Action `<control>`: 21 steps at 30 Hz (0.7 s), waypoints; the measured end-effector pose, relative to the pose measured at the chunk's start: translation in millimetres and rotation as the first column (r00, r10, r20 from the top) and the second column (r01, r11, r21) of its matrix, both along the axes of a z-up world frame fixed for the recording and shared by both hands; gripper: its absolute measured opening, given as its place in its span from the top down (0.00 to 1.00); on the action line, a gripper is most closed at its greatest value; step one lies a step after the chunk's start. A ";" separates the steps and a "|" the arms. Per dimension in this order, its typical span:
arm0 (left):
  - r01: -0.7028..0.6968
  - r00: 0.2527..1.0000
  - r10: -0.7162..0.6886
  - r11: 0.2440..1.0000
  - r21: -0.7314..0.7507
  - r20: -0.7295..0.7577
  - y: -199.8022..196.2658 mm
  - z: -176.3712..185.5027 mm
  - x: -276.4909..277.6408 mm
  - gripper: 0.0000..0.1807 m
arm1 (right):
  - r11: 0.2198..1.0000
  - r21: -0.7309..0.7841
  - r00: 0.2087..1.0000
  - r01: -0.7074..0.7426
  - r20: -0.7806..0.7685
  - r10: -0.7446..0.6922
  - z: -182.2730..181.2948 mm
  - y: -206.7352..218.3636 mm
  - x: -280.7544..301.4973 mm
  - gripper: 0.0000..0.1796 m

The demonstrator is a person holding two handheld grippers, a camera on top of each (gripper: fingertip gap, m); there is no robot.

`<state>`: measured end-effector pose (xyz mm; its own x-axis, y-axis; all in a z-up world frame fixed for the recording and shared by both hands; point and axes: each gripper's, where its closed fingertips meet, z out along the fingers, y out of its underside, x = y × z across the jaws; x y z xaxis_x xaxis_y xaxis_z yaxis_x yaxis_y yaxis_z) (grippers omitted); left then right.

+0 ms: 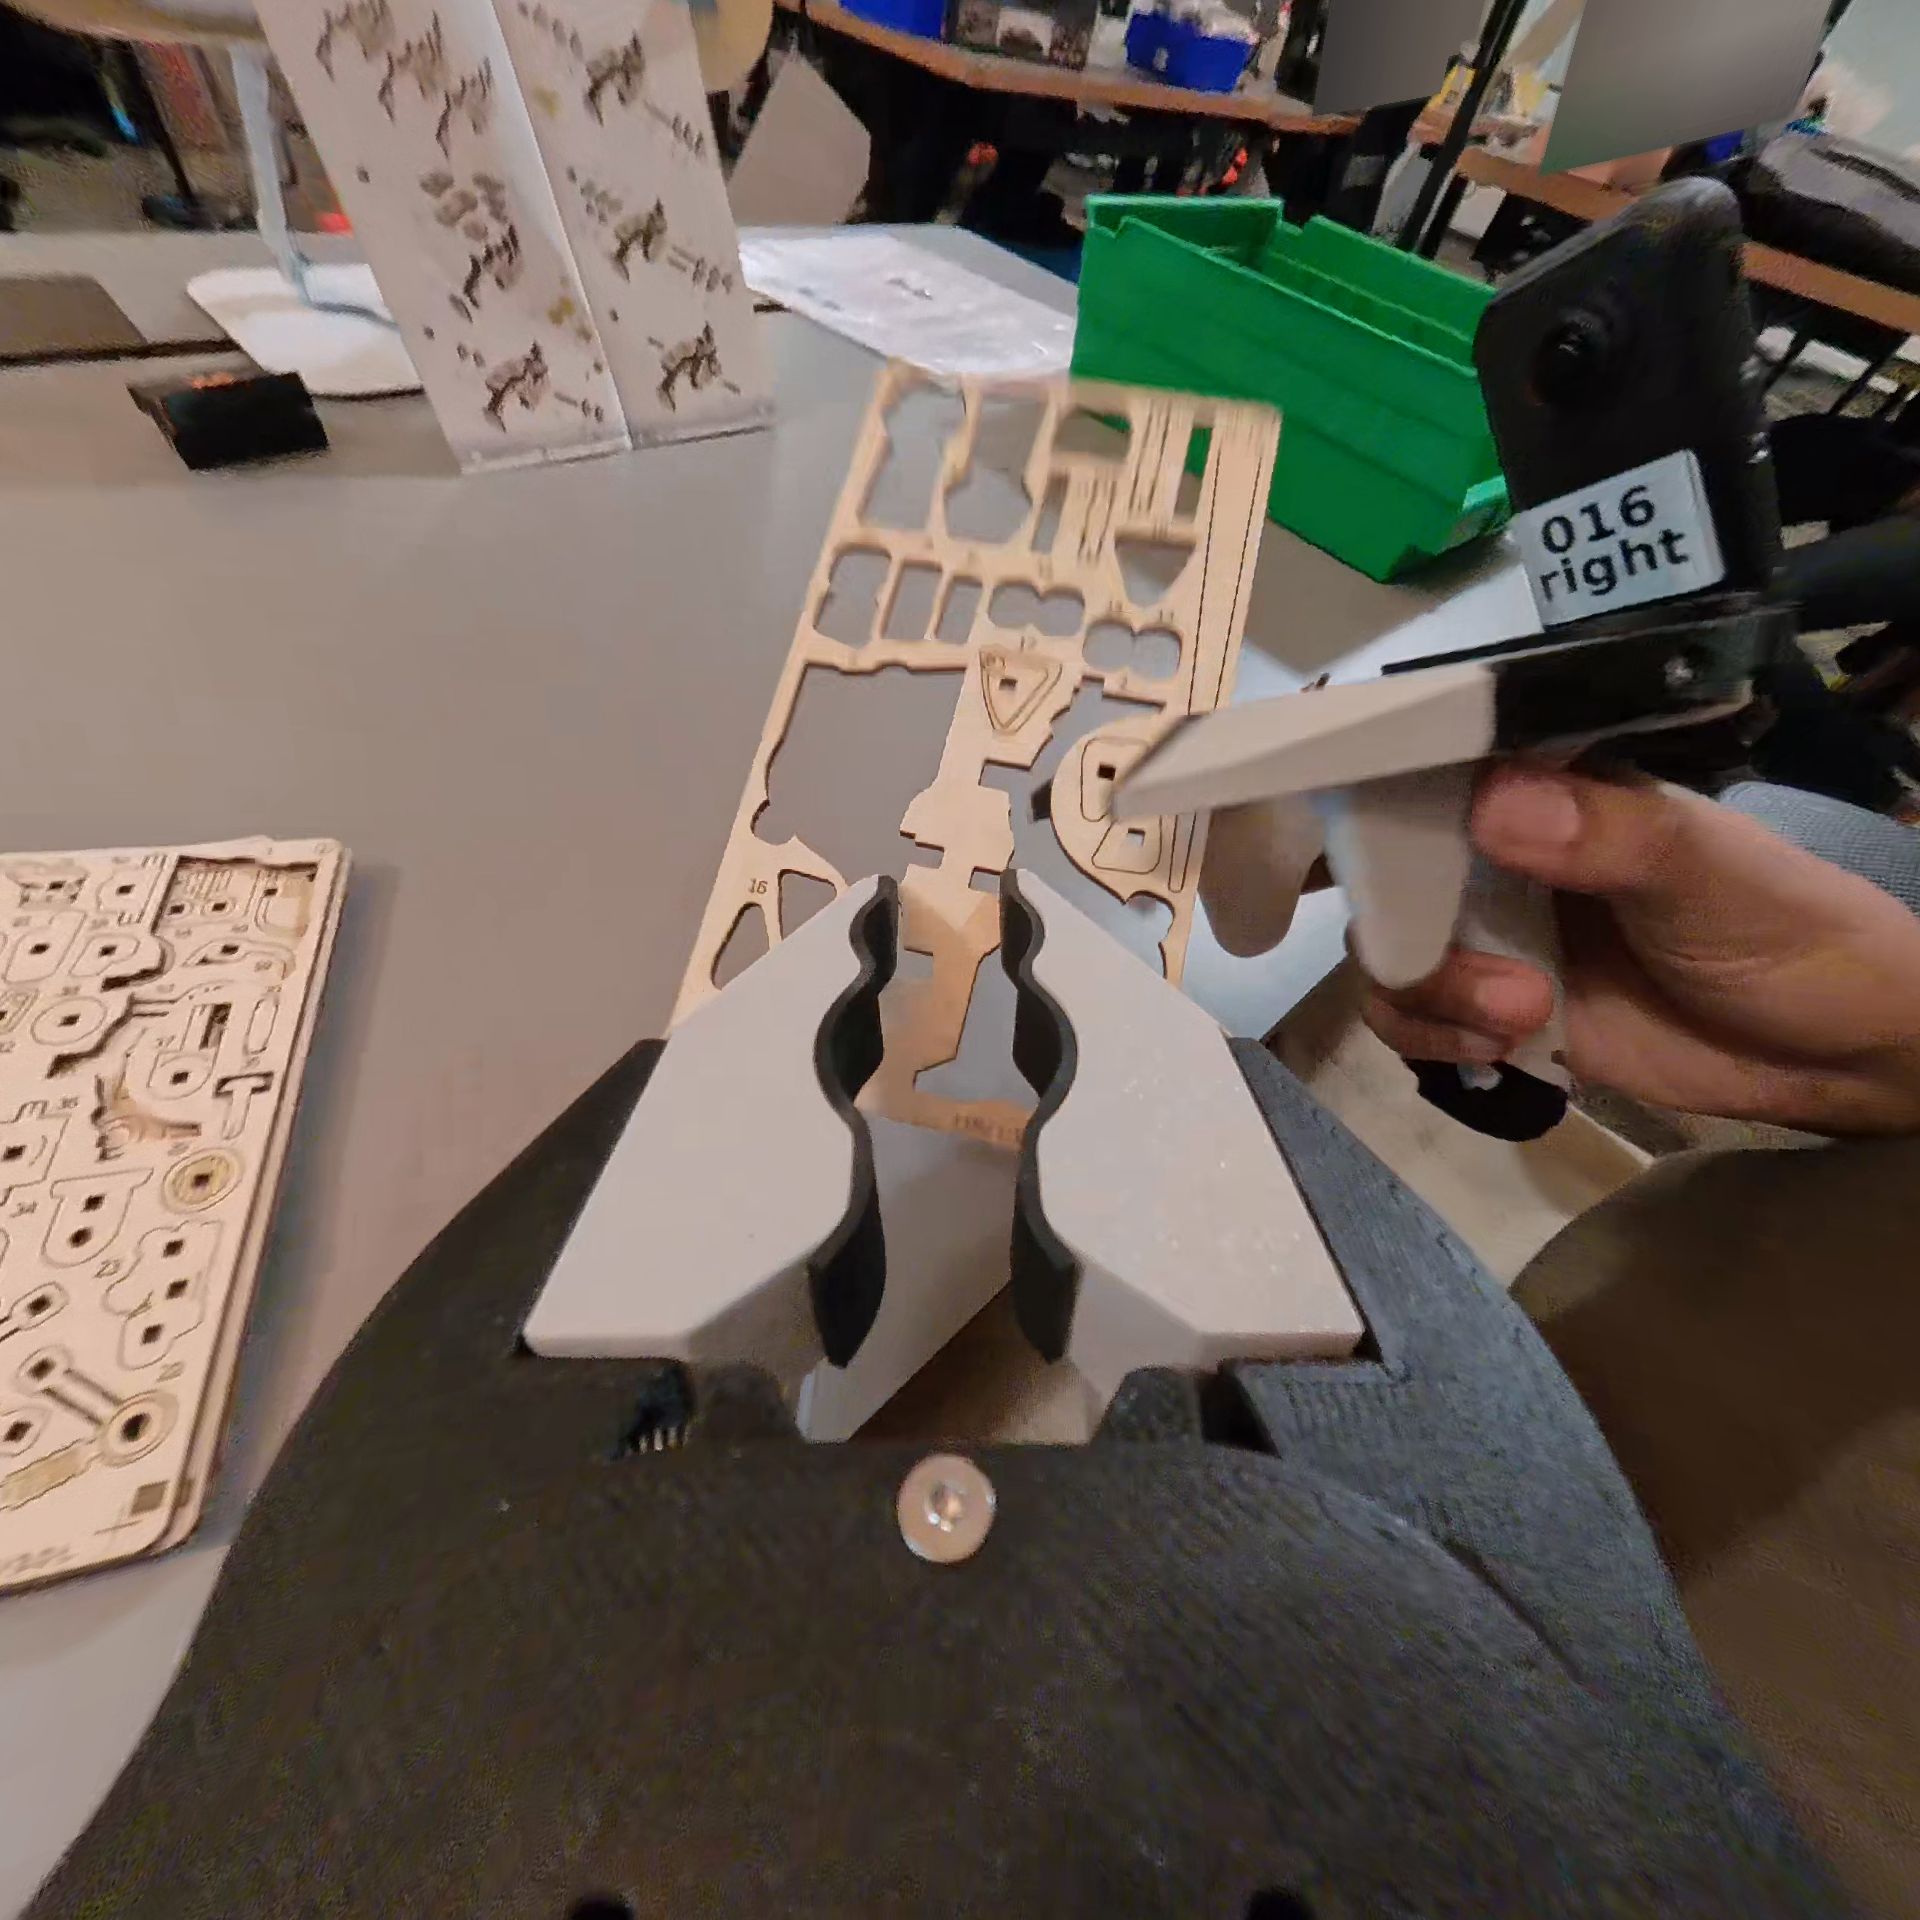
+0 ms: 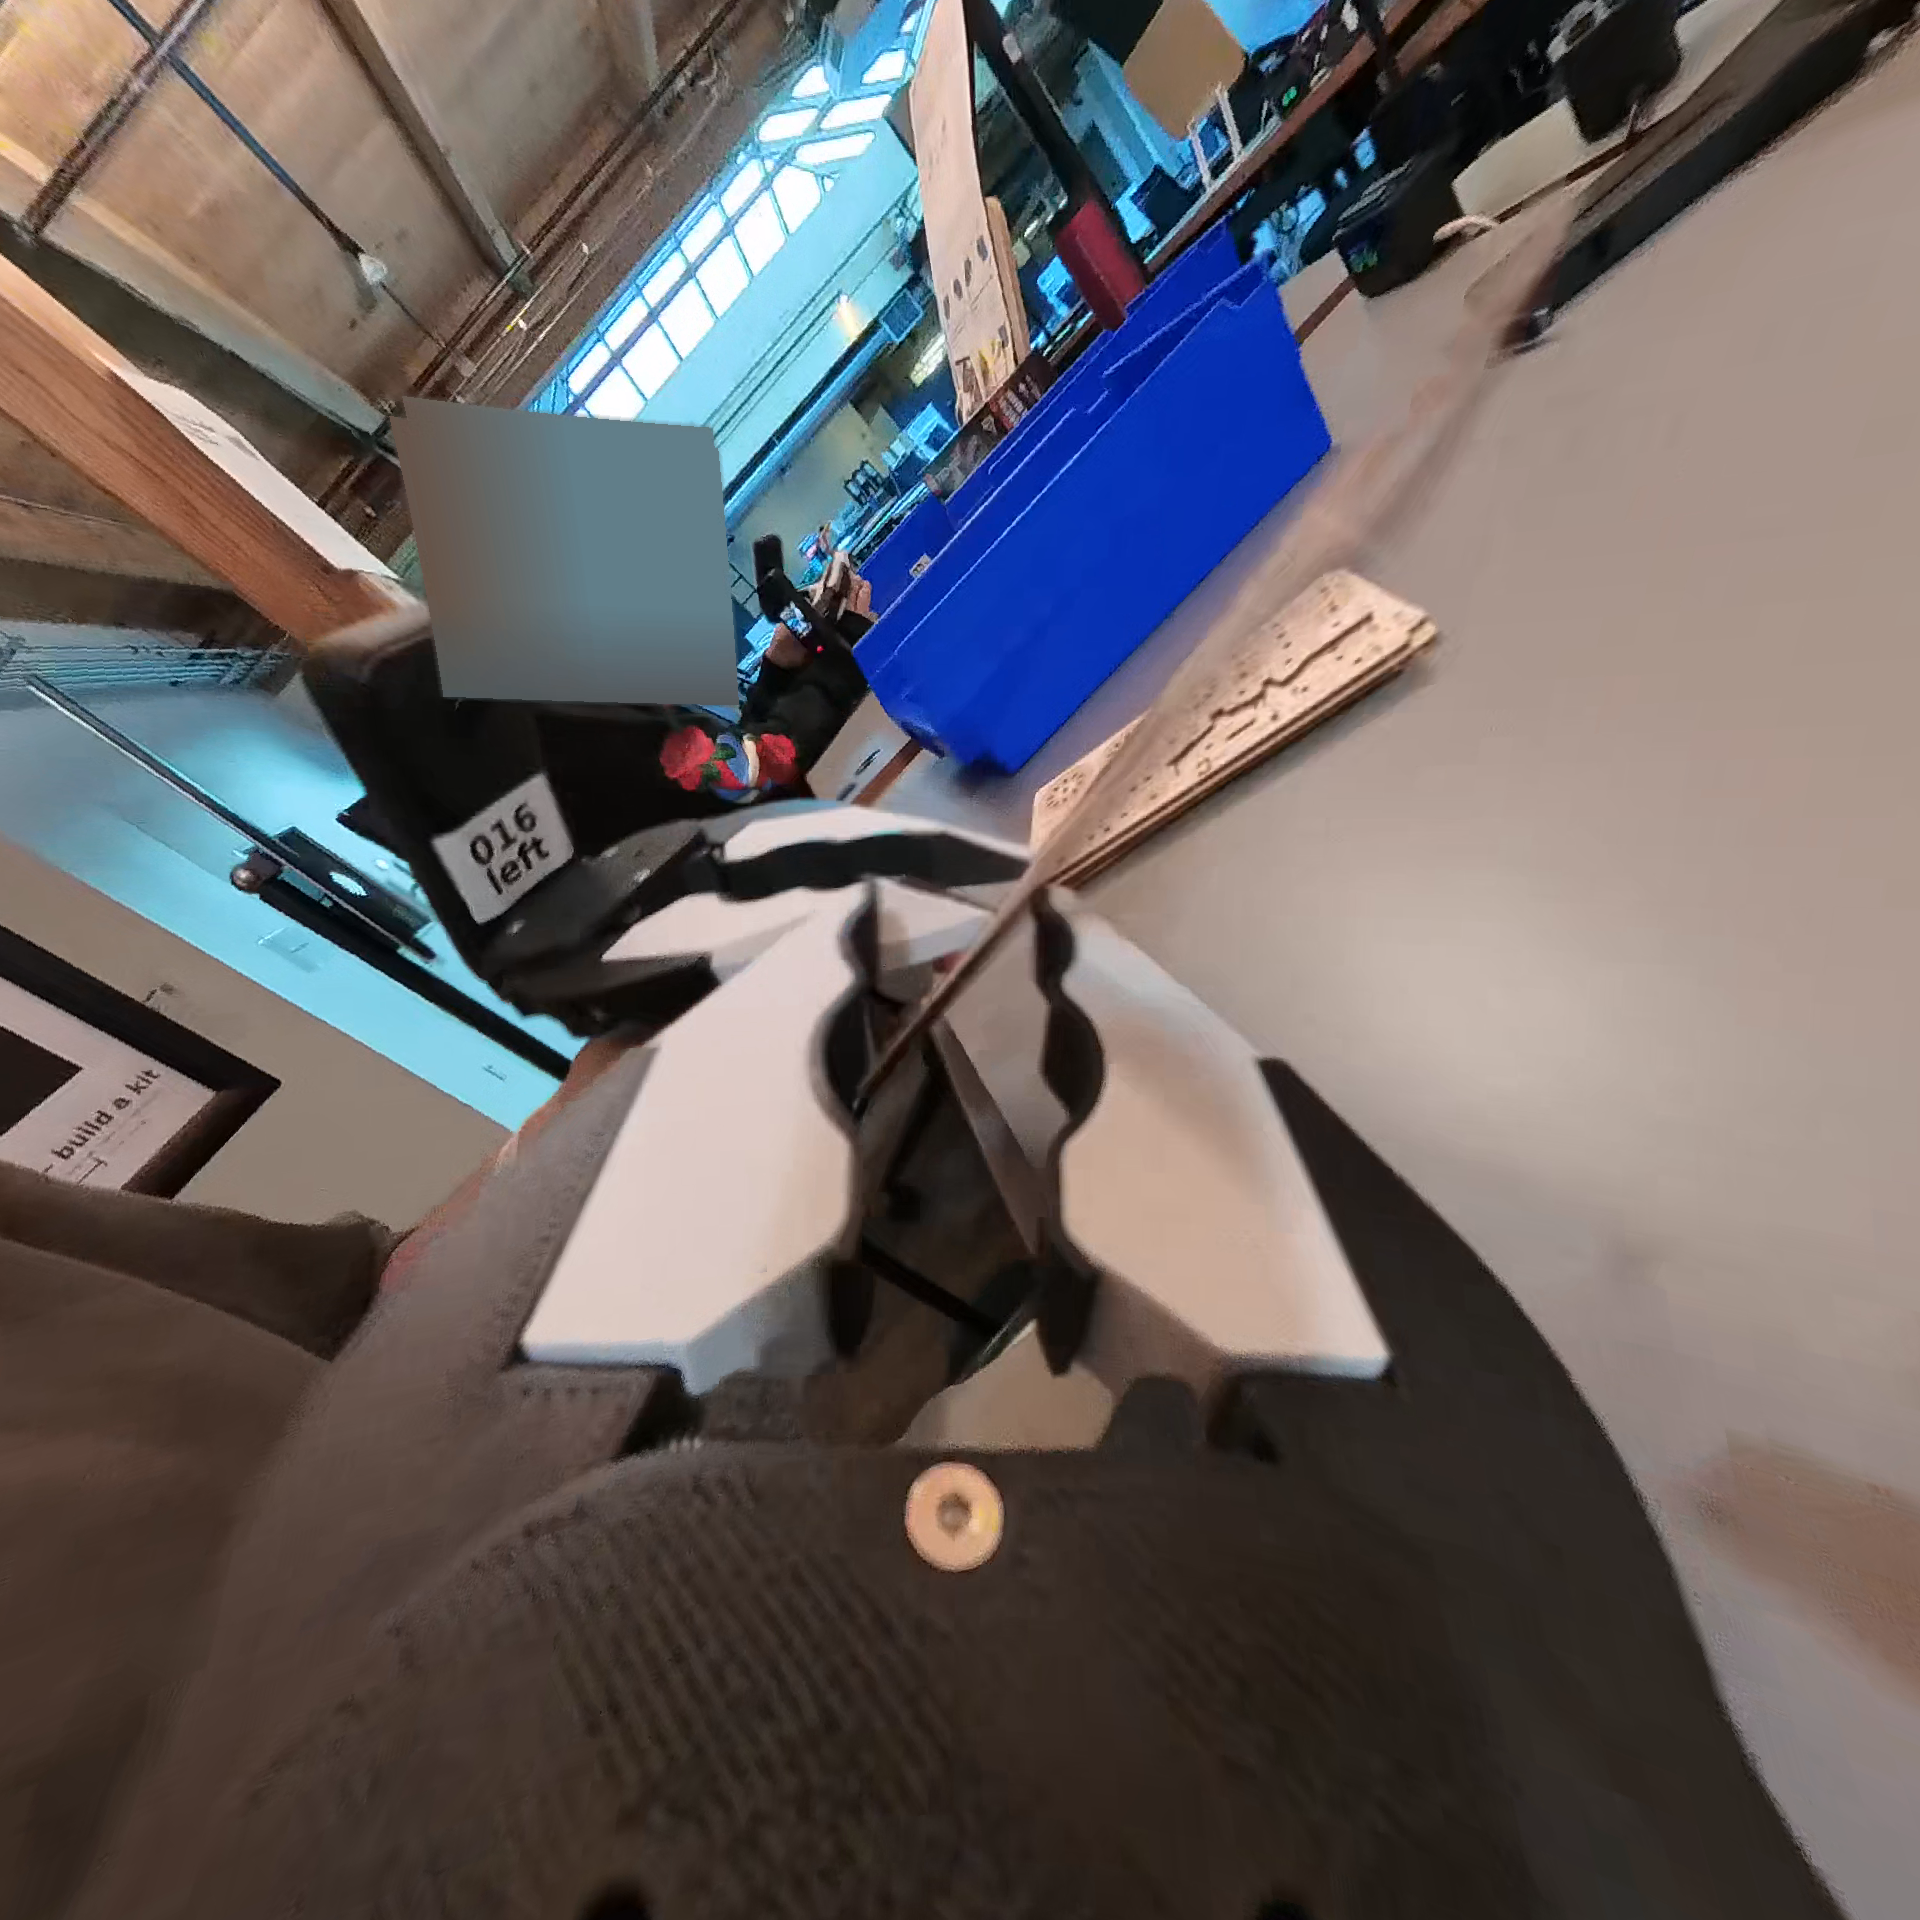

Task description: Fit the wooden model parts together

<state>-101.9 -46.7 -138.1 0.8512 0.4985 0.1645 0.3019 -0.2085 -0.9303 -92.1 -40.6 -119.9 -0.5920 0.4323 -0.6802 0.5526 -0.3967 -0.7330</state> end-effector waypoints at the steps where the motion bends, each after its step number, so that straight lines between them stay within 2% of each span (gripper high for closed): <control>1: 0.009 1.000 -0.008 1.000 0.017 -0.011 3.4 2.1 2.9 0.90 | 1.000 0.001 1.000 0.008 -0.005 -0.008 1.4 4.1 -1.6 0.93; 2: 0.017 1.000 -0.016 0.999 0.033 -0.025 5.5 5.4 4.6 0.90 | 1.000 -0.001 1.000 0.005 -0.013 -0.005 3.9 7.2 -2.4 0.97; 5: 0.075 0.997 -0.072 0.993 0.096 -0.036 6.4 20.3 6.0 0.84 | 0.999 0.030 1.000 -0.019 -0.017 0.019 12.4 12.7 -11.3 0.98; 8: 0.105 0.990 -0.125 0.963 0.248 0.065 3.1 44.4 -7.9 0.80 | 0.991 0.090 0.994 -0.095 -0.046 0.099 30.8 9.4 -24.5 0.99; 10: 0.094 0.986 -0.138 0.926 0.365 0.095 -1.4 66.4 -26.7 0.79 | 0.972 0.192 0.985 -0.132 -0.081 0.150 41.0 11.2 -36.4 0.99; 12: 0.018 0.987 -0.091 0.878 0.479 0.130 -8.7 91.3 -53.8 0.59 | 0.933 0.353 0.982 -0.071 -0.138 0.127 43.3 27.7 -57.3 0.99; 14: 0.043 0.988 -0.120 0.824 0.564 0.100 -9.7 114.4 -65.1 0.63 | 0.893 0.451 0.981 -0.004 -0.174 0.092 45.7 49.1 -75.9 0.99; 15: 0.038 0.992 -0.099 0.831 0.555 0.081 -7.0 115.0 -74.0 0.63 | 0.892 0.451 0.979 -0.013 -0.176 0.104 49.3 54.7 -79.4 0.99; 17: 0.026 0.997 -0.055 0.897 0.442 0.051 9.7 93.1 -93.6 0.65 | 0.907 0.409 0.969 -0.097 -0.168 0.180 55.4 56.1 -78.5 0.99; 19: 0.106 0.986 -0.144 0.935 0.337 0.089 39.6 61.6 -97.5 0.68 | 0.903 0.400 0.959 -0.160 -0.153 0.237 51.6 60.7 -81.8 0.99; 21: 0.217 0.956 -0.270 0.913 0.344 0.113 67.2 48.0 -92.7 0.70 | 0.895 0.406 0.956 -0.184 -0.139 0.259 42.7 73.4 -92.1 0.99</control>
<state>-194.6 20.6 -90.1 0.8898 0.1756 0.4212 0.4259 0.0115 -0.9047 -184.2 32.8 -77.2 -0.8014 0.4798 -0.3570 0.4330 0.0537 -0.8998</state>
